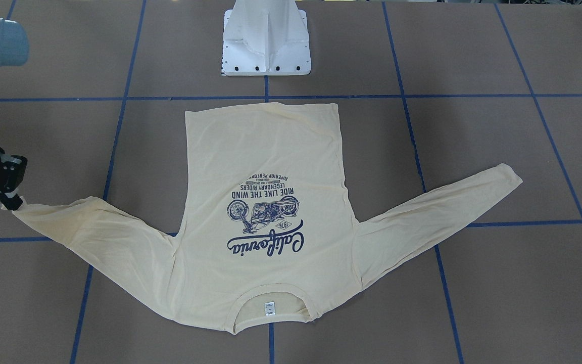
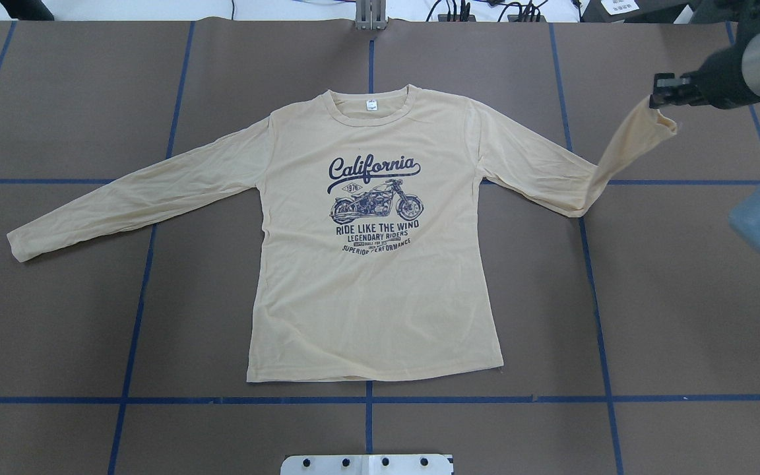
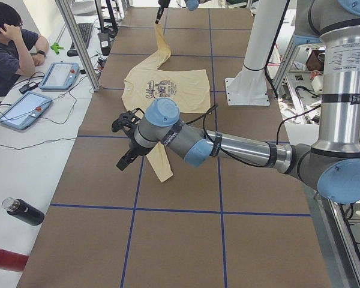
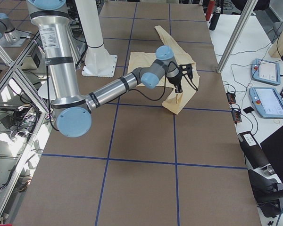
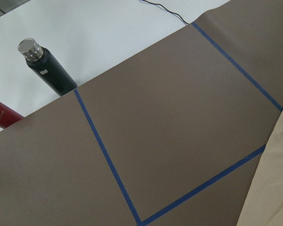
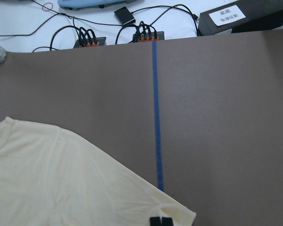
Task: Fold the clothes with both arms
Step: 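Lift the sleeve and fold it across the shirt toward the collar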
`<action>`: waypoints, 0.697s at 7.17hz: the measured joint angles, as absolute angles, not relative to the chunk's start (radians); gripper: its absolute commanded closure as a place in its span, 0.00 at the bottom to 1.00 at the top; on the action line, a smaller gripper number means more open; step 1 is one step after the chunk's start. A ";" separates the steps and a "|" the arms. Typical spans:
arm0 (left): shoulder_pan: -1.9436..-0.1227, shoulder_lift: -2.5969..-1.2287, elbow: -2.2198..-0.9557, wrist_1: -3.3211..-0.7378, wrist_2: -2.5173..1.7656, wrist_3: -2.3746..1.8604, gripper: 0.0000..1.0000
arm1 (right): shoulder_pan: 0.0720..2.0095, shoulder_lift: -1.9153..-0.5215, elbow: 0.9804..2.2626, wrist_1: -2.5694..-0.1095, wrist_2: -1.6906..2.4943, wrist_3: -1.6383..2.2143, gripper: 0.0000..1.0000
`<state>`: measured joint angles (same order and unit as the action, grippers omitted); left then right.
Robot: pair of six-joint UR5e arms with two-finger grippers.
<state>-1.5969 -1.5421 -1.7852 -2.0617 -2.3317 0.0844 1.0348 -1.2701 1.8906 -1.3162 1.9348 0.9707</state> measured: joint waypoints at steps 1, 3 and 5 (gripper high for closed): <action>-1.597 -1.542 -1.782 -2.062 -2.332 0.084 0.00 | 0.961 -1.124 1.886 -1.464 1.840 1.061 1.00; -1.597 -1.542 -1.774 -2.062 -2.332 0.084 0.00 | 0.850 -0.855 1.802 -1.622 1.682 1.236 1.00; -1.597 -1.542 -1.765 -2.062 -2.332 0.084 0.00 | 0.808 -0.563 1.540 -1.647 1.602 1.350 1.00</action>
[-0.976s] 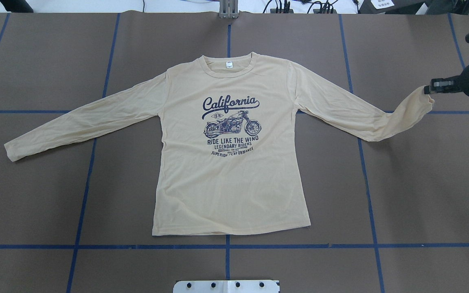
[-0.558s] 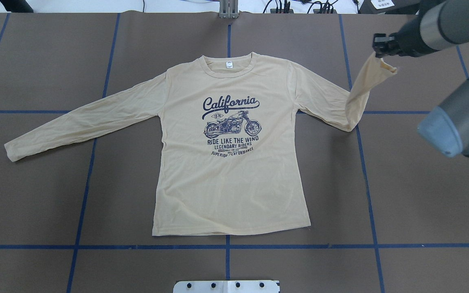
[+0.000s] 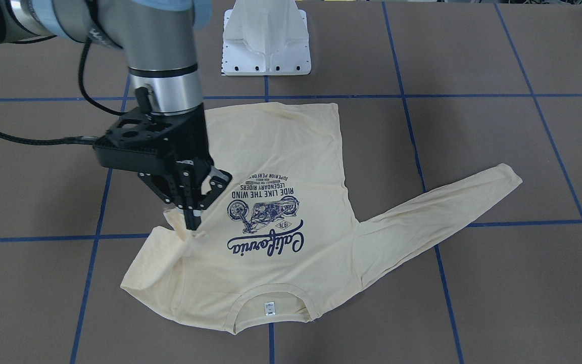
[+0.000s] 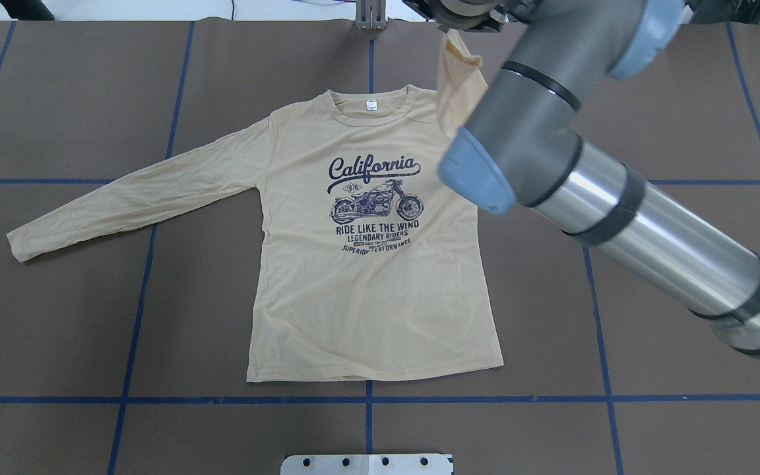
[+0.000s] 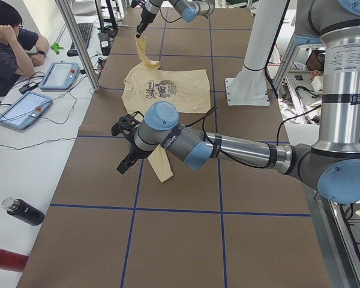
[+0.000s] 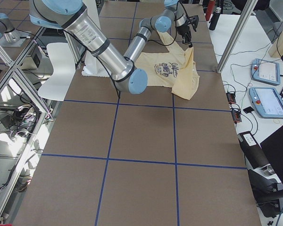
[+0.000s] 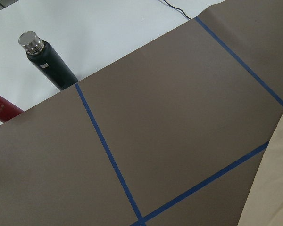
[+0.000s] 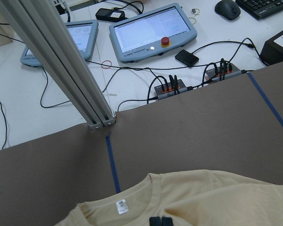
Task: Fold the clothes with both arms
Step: 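Lift the sleeve and fold it across the shirt toward the collar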
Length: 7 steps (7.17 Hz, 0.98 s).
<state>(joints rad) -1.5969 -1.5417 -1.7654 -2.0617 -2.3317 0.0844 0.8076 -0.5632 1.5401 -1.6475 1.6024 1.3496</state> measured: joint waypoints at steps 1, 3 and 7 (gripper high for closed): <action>-1.597 -1.542 -1.759 -2.062 -2.332 0.084 0.00 | 0.793 -0.419 1.381 -1.647 1.578 1.392 1.00; -1.597 -1.542 -1.742 -2.062 -2.332 0.085 0.00 | 0.735 -0.229 1.158 -1.640 1.522 1.443 1.00; -1.597 -1.542 -1.716 -2.063 -2.332 0.086 0.00 | 0.609 -0.014 0.809 -1.472 1.395 1.578 0.13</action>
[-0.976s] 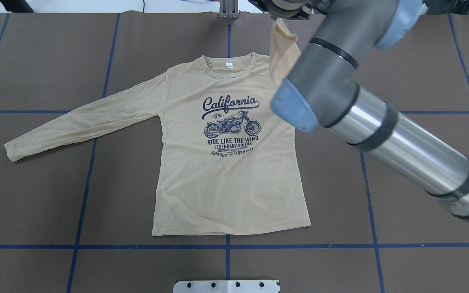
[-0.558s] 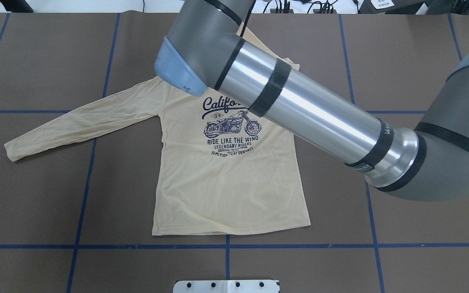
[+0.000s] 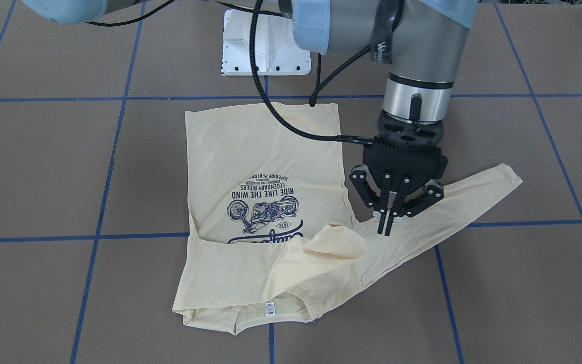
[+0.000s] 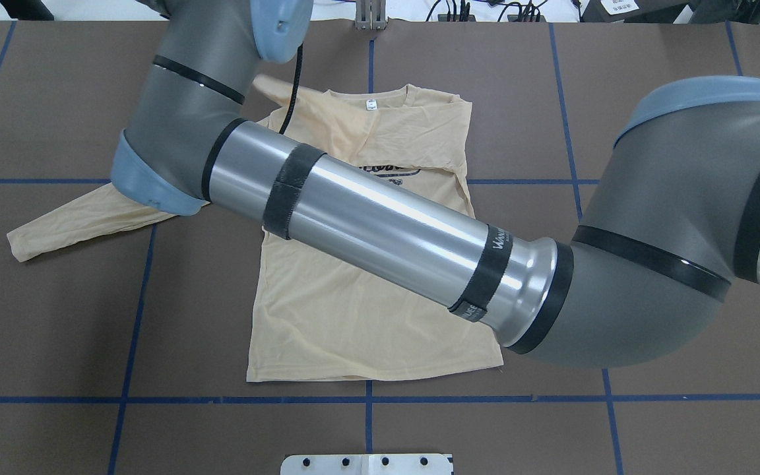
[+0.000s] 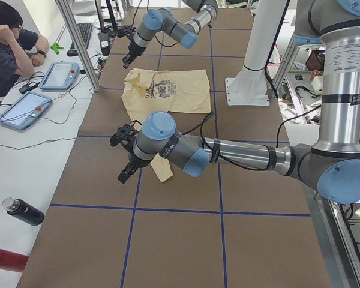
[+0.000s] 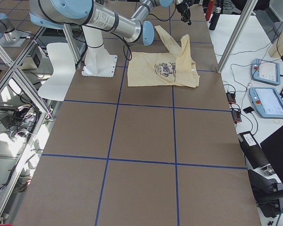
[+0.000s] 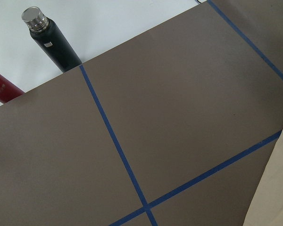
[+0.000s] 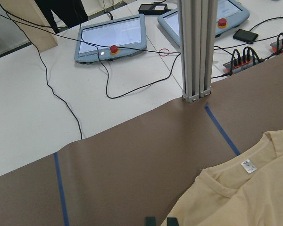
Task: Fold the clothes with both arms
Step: 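Lift the sleeve and fold it across the shirt toward the collar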
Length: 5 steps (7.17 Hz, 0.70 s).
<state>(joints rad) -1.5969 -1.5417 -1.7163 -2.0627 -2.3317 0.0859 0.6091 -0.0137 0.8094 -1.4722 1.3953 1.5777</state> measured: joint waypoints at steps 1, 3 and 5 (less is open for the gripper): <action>-1.597 -1.542 -1.715 -2.063 -2.332 0.086 0.00 | 0.602 0.023 0.767 -1.443 1.393 1.602 0.03; -1.597 -1.541 -1.715 -2.062 -2.331 0.084 0.00 | 0.605 0.049 0.743 -1.431 1.409 1.595 0.01; -1.595 -1.544 -1.724 -2.140 -2.332 0.080 0.00 | 0.644 0.007 0.829 -1.534 1.500 1.508 0.01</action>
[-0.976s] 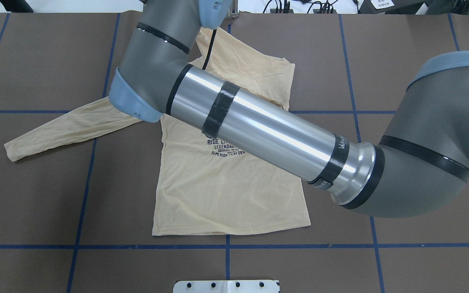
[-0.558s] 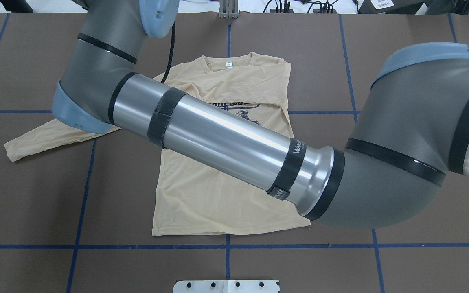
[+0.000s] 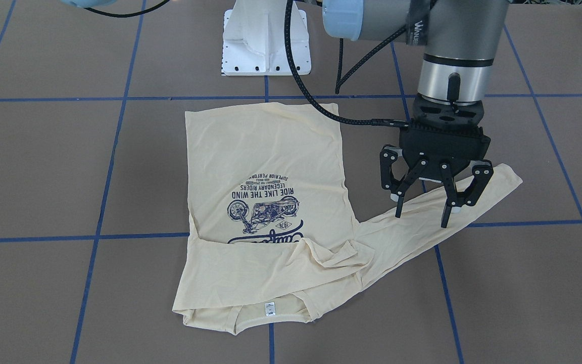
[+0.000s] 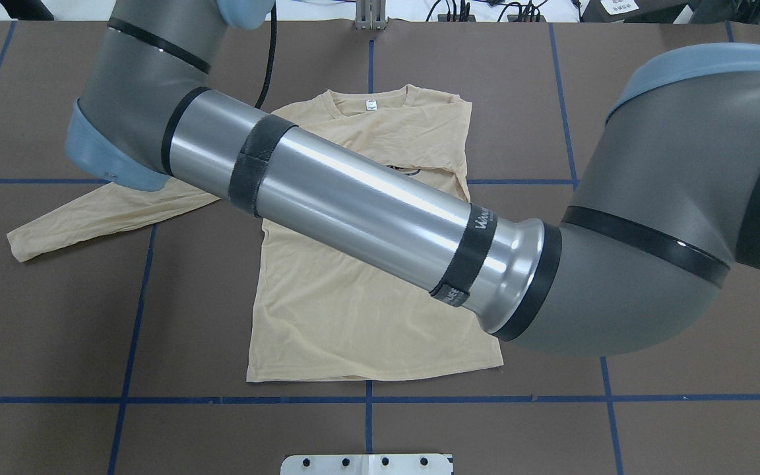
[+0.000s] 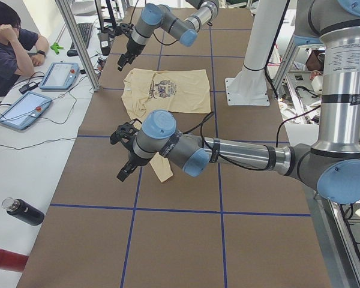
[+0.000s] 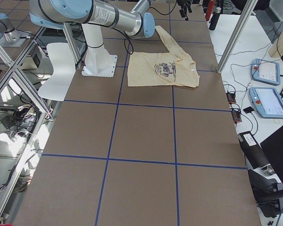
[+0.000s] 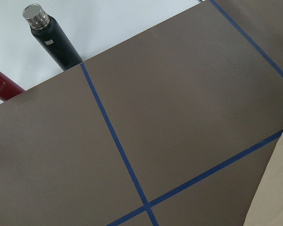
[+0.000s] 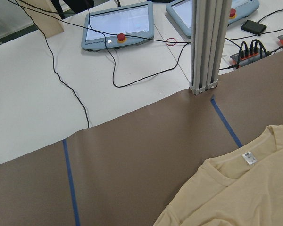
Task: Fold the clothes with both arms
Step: 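Lift the sleeve and fold it across the shirt toward the collar, then release the sleeve and withdraw the right gripper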
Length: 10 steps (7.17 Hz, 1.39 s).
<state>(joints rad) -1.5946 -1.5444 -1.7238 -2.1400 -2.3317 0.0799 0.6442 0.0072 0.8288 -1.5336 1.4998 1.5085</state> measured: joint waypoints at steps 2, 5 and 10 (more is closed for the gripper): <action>-1.540 -1.545 -1.724 -2.258 -2.331 0.075 0.00 | 0.690 -0.167 1.113 -1.698 1.594 1.395 0.01; -1.439 -1.522 -1.725 -2.295 -2.312 0.067 0.00 | 0.792 -0.506 1.551 -1.807 1.747 1.176 0.01; -1.160 -1.409 -1.717 -2.577 -2.051 -0.380 0.00 | 1.073 -1.169 2.059 -1.810 2.031 0.625 0.01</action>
<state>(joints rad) -1.1599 -1.4094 -1.7169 -2.5768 -2.0507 -0.3798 1.0732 -1.1694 2.0589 -1.8104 2.0311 0.6252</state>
